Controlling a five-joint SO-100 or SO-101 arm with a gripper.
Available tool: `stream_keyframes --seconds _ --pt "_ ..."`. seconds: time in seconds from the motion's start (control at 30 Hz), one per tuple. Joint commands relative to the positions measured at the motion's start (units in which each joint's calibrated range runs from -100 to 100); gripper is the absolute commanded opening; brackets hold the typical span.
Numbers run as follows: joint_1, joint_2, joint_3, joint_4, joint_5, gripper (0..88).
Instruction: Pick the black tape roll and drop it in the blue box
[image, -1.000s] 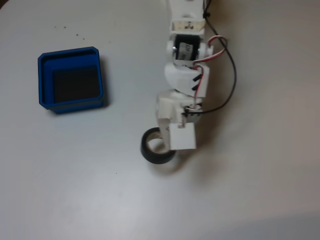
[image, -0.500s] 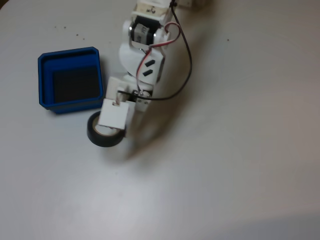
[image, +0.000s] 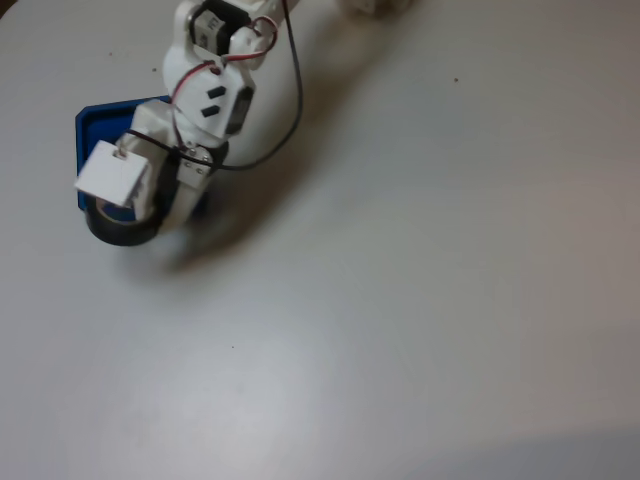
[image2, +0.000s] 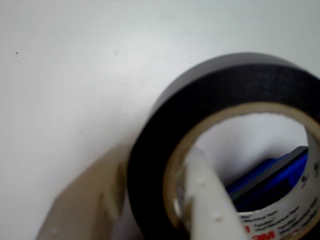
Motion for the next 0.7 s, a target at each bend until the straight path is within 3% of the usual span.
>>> stream_keyframes --seconds 0.0,0.67 --pt "3.0 -5.2 -3.6 0.2 -0.1 0.4" --pt "9.9 -5.5 -3.8 11.3 -0.1 0.5"
